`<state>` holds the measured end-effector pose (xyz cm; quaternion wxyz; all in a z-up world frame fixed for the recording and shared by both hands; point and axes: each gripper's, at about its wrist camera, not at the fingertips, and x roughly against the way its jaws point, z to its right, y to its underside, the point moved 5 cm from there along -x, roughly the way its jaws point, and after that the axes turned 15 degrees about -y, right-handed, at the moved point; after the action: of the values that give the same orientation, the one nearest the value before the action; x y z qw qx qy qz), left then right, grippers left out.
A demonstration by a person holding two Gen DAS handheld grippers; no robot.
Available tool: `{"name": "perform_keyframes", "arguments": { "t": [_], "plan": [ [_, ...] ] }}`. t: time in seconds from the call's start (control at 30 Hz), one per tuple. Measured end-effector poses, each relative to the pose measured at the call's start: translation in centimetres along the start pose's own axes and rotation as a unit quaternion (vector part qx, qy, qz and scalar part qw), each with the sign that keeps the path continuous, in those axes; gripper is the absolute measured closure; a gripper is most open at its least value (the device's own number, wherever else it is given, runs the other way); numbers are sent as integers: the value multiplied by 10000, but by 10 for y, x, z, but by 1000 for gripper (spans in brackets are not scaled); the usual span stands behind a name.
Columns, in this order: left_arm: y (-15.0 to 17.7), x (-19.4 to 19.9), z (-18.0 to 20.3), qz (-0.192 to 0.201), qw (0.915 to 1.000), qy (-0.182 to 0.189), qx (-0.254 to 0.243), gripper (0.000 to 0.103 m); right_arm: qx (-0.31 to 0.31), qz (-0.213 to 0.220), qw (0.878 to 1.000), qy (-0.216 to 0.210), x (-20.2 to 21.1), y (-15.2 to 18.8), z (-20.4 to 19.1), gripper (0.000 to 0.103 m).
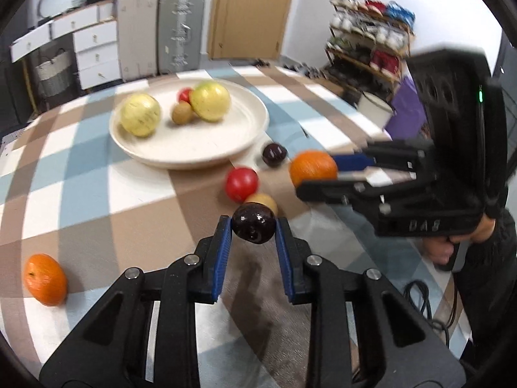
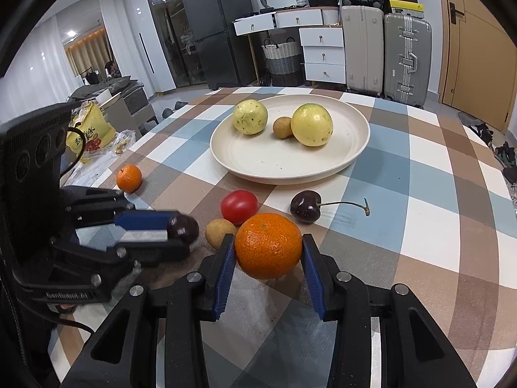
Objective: Organize fruits
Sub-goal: 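Close the left tool on the dark round plum, then carry the orange with the right tool while the left tool carries the plum onto the plate, open both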
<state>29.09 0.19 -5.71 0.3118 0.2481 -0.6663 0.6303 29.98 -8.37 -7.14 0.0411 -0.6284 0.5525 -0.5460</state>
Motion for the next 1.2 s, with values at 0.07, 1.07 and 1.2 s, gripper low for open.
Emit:
{"name": "perform_keyframes", "arguments": {
  "t": [0.07, 1.07, 1.2],
  "plan": [
    [-5, 4, -9, 137, 9997, -95, 202, 78, 0, 27, 10000, 7, 1, -1, 0, 62],
    [-56, 13, -45, 734, 9861, -1271, 777, 78, -167, 759, 9968, 187, 16, -50, -6, 62],
    [-61, 3, -49, 645, 9862, -1251, 875, 78, -294, 809, 9957, 337, 13, -56, 3, 62]
  ]
}}
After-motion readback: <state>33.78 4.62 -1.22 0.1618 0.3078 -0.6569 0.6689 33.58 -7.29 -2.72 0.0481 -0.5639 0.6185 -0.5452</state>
